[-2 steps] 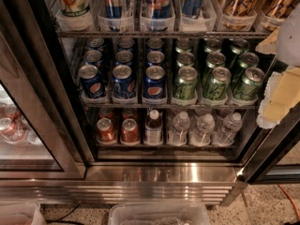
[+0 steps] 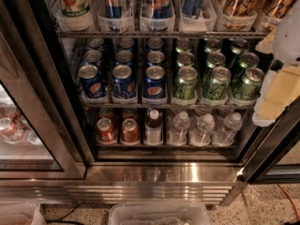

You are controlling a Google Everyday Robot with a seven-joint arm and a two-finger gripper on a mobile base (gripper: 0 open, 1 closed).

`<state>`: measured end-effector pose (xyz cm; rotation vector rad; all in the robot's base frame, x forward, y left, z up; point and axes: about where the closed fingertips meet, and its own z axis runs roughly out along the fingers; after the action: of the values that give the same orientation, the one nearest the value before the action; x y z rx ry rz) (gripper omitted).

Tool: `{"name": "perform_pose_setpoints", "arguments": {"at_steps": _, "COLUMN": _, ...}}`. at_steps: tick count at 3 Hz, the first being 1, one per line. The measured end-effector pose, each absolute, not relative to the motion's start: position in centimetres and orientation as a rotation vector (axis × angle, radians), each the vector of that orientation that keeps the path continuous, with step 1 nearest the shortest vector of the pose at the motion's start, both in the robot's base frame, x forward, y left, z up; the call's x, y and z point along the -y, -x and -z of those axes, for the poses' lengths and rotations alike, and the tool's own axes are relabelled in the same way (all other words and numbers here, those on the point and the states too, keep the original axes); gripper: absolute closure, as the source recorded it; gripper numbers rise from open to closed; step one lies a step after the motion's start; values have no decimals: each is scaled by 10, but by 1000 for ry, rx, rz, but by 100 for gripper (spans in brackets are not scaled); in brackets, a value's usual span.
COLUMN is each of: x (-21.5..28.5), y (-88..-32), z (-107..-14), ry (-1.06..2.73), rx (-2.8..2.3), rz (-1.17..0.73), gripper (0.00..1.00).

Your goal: Pick redbull can from top shelf of fridge

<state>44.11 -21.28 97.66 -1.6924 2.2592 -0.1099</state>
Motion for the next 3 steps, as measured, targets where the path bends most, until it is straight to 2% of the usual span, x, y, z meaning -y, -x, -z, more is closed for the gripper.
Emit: {"name": "perform_pose_setpoints", "arguments": {"at_steps": 3, "x": 173, "y": -436, "z": -985, "ry": 1375, "rx": -2032, "rz": -156, "gripper": 0}}
